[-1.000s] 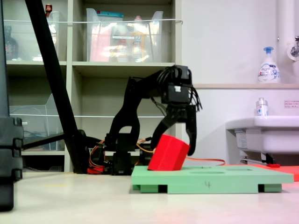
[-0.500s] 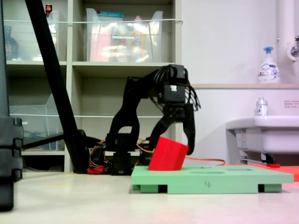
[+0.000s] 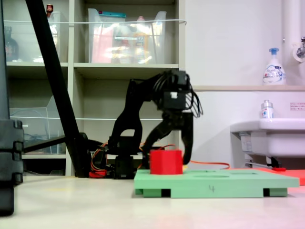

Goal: Put the octagonal pillar block into the corresponding hole

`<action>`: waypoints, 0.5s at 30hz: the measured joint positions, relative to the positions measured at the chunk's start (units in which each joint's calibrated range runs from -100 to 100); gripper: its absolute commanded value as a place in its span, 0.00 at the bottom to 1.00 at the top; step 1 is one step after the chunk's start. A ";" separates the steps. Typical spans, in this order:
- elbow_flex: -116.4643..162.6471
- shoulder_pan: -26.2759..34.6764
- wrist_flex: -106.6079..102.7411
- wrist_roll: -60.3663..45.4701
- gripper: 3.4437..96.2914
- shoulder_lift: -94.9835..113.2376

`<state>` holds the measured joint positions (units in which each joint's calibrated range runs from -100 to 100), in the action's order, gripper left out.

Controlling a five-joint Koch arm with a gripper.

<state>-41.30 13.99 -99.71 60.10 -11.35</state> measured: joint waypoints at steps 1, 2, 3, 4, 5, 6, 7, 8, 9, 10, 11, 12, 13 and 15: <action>0.20 0.00 0.00 -0.20 0.83 0.14; 0.20 0.05 0.00 -0.24 0.85 0.27; 0.20 0.05 0.00 -0.24 0.85 0.27; 0.20 0.00 0.00 -0.24 0.85 0.27; 0.20 0.00 0.00 -0.24 0.85 0.41; 0.20 0.00 0.00 -0.24 0.85 0.68; 0.20 0.00 0.00 -0.24 0.85 1.23; 0.20 0.00 0.00 -0.24 0.85 1.92; 0.20 0.00 0.00 -0.24 0.85 3.01; 0.20 0.00 0.00 -0.24 0.85 4.51; 0.20 0.00 0.00 -0.24 0.85 6.57; 0.10 0.05 0.00 -0.24 0.85 9.44; -0.98 0.10 0.00 -0.24 0.85 12.72; -3.53 0.00 0.00 -1.51 0.84 21.48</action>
<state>-44.83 13.99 -99.71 58.58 10.12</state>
